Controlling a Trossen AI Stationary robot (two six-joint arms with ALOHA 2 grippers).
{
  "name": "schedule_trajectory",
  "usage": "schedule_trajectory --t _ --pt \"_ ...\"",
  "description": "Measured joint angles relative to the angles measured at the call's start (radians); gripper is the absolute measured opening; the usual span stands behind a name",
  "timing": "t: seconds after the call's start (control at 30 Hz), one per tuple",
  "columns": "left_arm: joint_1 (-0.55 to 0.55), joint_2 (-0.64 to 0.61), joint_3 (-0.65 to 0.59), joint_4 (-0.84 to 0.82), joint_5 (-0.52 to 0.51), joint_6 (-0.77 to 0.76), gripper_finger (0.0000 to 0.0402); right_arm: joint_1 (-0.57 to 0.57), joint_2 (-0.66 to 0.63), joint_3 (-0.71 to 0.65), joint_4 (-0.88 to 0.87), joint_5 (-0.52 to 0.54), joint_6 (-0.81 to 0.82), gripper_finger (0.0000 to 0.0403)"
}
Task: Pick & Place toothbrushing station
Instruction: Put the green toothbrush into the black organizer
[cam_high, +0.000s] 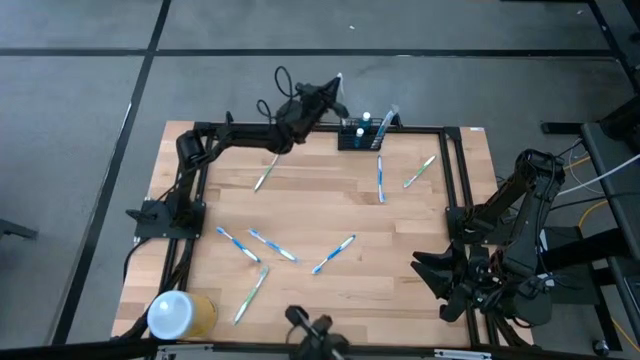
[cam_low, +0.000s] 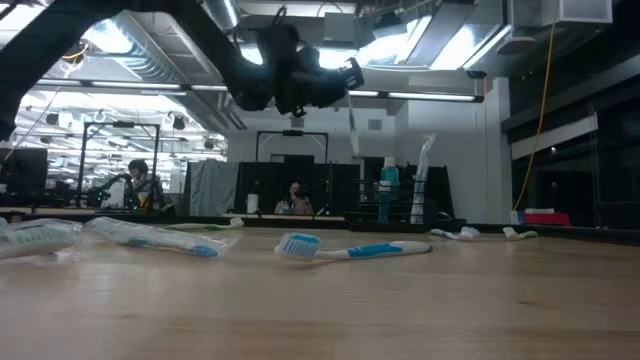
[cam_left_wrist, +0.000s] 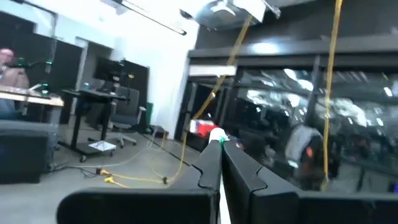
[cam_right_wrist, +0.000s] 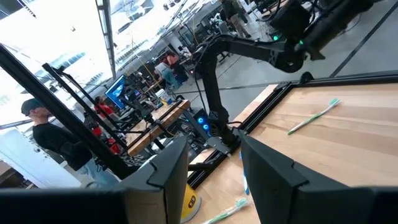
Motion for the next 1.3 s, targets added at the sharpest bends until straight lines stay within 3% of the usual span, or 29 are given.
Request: schedule_trajectory --t 0.57,1.07,1.3 --pt "0.006 0.155 0.101 0.070 0.003 0.054 0.0002 0.000 0.000 0.000 0.041 0.000 -0.006 0.0153" --pt "-0.008 0.221 0.104 0.127 -0.109 0.080 0.0002 0.000 0.000 0.000 0.041 0.000 -0.028 0.0153" --pt "-0.029 0.259 0.167 0.110 -0.144 0.096 0.0002 0.000 0.000 0.000 0.041 0.000 -0.028 0.0153"
